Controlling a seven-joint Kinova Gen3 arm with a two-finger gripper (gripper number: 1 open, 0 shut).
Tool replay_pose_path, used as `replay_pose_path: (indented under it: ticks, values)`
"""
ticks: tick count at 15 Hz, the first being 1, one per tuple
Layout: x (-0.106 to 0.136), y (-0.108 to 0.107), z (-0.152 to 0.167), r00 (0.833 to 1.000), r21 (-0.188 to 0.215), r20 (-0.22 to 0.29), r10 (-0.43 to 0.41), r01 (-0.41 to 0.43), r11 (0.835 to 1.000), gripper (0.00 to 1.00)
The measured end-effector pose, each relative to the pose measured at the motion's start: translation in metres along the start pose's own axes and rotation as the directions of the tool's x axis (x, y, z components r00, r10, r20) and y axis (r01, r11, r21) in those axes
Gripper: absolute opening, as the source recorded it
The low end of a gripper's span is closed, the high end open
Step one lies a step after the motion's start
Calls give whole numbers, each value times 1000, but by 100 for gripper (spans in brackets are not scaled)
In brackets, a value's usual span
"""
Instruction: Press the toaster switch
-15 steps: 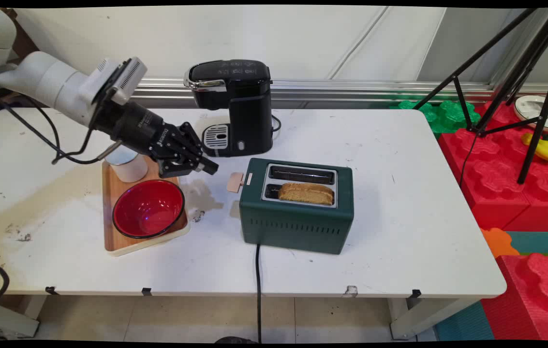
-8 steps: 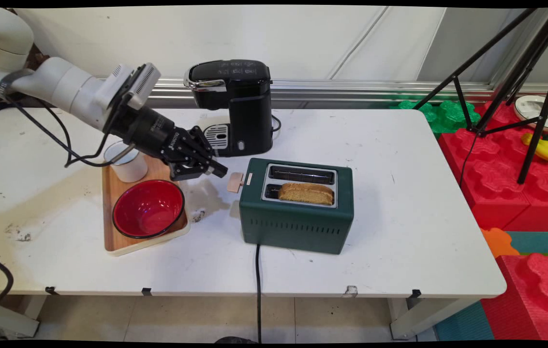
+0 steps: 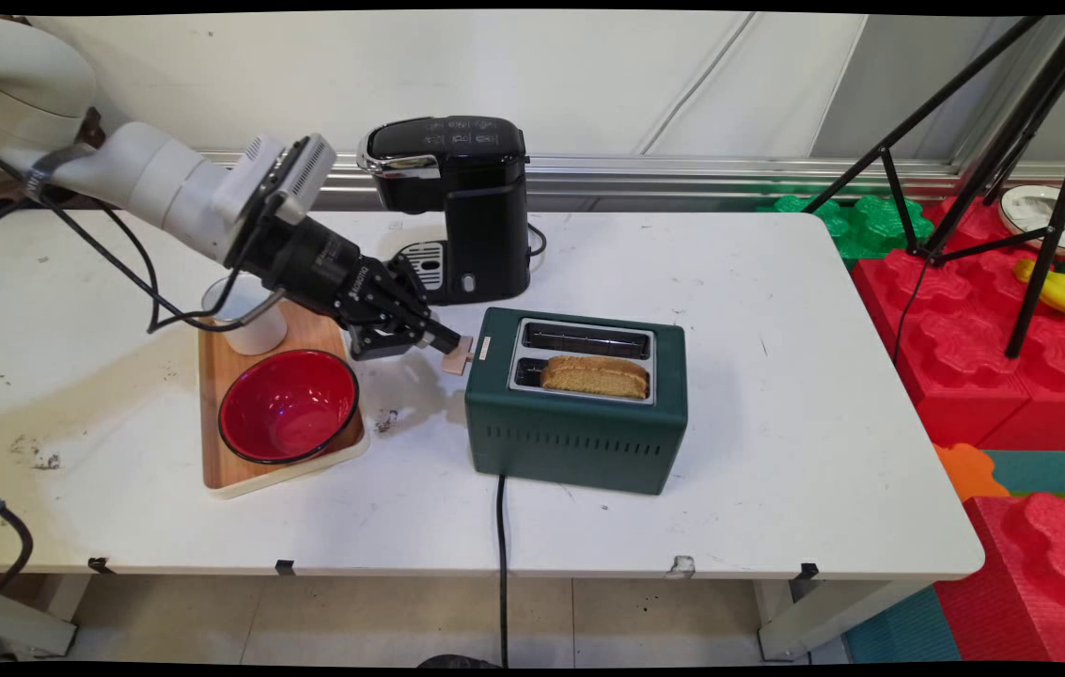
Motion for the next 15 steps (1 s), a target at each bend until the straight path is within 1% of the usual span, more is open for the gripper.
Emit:
replay_pose_path:
  ticks: [6, 15]
  values:
    - [1, -2, 14, 1000, 5, 14, 8, -8, 1000, 0]
    - [-10, -3, 32, 997, 7, 73, 26, -26, 1000, 0]
